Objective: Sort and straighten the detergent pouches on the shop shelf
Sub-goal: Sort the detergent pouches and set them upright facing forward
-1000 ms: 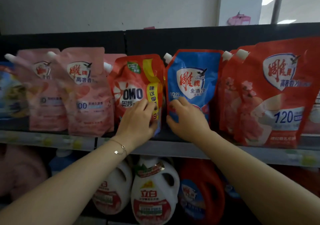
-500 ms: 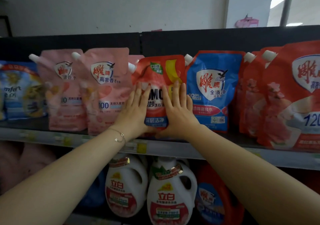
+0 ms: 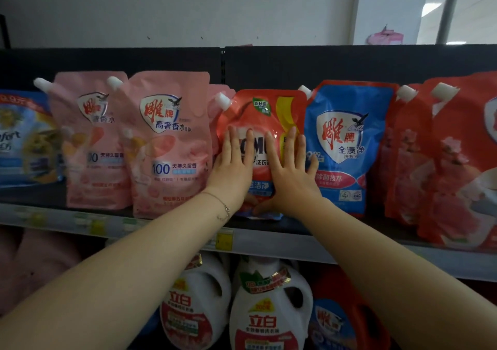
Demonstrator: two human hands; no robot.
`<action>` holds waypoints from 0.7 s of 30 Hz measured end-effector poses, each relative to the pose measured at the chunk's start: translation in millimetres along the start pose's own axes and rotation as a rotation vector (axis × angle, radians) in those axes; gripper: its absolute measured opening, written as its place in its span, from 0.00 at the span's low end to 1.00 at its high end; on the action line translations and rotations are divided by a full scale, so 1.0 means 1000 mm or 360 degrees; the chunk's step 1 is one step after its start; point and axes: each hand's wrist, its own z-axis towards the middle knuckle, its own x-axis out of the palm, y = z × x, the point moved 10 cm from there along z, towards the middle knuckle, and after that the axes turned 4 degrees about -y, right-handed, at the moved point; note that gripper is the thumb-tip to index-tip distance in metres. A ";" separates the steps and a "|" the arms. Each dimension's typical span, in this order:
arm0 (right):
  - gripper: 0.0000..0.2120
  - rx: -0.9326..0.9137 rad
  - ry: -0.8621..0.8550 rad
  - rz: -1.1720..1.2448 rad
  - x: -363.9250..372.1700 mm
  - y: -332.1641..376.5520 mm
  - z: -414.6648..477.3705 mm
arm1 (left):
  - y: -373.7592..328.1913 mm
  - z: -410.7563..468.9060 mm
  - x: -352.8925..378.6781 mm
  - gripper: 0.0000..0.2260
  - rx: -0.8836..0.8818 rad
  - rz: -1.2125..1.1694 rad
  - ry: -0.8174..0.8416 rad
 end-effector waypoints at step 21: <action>0.37 -0.0048 -0.0149 -0.0099 -0.051 0.012 -0.063 | 0.003 -0.067 -0.041 0.30 0.0417 -0.0175 -0.0252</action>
